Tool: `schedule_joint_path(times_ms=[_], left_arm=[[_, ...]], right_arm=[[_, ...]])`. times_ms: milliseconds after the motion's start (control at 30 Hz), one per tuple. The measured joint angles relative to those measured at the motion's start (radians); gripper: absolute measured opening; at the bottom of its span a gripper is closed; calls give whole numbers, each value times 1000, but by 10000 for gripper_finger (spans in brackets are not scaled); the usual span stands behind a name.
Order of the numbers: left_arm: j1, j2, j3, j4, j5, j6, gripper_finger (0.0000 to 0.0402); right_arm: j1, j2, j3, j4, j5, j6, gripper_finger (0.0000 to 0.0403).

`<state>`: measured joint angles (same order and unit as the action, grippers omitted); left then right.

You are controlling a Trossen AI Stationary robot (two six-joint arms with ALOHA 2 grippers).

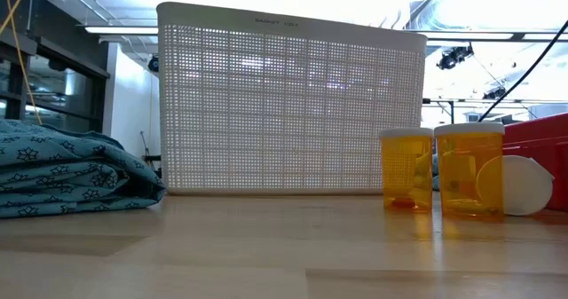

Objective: Pick & place medical supplies in basket/bin
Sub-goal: Put the brown bandage into the black bin

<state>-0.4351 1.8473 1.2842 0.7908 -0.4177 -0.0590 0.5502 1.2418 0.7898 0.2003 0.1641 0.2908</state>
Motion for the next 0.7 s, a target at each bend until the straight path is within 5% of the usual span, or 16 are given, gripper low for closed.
schedule_joint_path(times_ms=[233,700], left_arm=[[-6,0,0,-39,-1,-19,203],[-44,0,0,-67,-2,-20,203]], right_arm=[[59,-36,0,-199,-24,159,107],[222,-40,0,-425,-287,606,107]])
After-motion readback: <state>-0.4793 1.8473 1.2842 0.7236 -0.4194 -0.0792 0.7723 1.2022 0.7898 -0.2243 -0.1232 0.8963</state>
